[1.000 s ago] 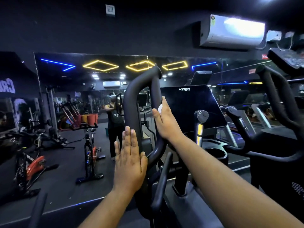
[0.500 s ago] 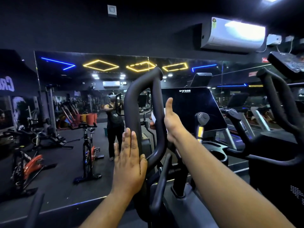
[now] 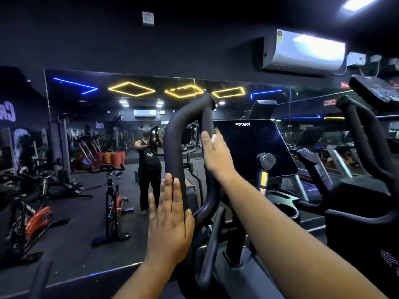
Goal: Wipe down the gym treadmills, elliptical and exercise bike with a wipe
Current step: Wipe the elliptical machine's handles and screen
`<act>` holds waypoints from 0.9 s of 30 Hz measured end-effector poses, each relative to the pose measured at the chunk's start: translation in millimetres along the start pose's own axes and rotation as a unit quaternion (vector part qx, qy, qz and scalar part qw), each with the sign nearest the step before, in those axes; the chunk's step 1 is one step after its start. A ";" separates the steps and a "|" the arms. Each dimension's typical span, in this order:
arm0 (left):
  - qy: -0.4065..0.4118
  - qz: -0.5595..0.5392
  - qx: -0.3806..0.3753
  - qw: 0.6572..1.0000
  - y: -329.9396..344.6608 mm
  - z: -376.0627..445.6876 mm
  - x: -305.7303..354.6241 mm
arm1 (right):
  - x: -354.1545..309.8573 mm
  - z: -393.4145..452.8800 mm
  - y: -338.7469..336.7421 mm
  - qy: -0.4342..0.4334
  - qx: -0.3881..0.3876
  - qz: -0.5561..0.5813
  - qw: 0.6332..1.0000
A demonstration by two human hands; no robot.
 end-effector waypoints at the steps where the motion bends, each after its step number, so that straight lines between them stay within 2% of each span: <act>1: -0.001 0.004 -0.001 1.000 0.0 -1.0 -0.4 | -0.8 0.2 2.2 -0.023 0.000 -0.042 0.999; 4: 0.003 0.015 -0.005 1.000 -0.1 -3.1 -1.7 | 14.1 -24.9 6.8 -0.078 -0.041 -0.096 0.991; 9: 0.000 0.014 -0.004 1.000 3.4 -0.1 -0.5 | 44.1 -63.2 8.9 -0.145 -0.050 -0.167 0.974; 17: 0.002 0.020 -0.009 1.000 0.1 -0.8 -2.4 | -19.3 26.5 12.5 -0.183 -0.012 -0.323 0.929; 22: 0.007 0.026 -0.004 1.000 0.8 -2.4 -3.0 | 11.4 -16.0 8.0 -0.224 -0.047 -0.255 0.940; 27: 0.010 0.073 -0.016 0.997 -1.1 1.8 -0.7 | 40.1 -60.7 -3.6 -0.229 -0.033 -0.183 0.956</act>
Point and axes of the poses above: each hand's wrist, its own z-axis towards the middle knuckle, its own y-axis out of the palm, x = y × z, the point moved 4 cm from there along z, towards the middle knuckle, and after that the axes turned 3 degrees about z, right-handed, at the moved point
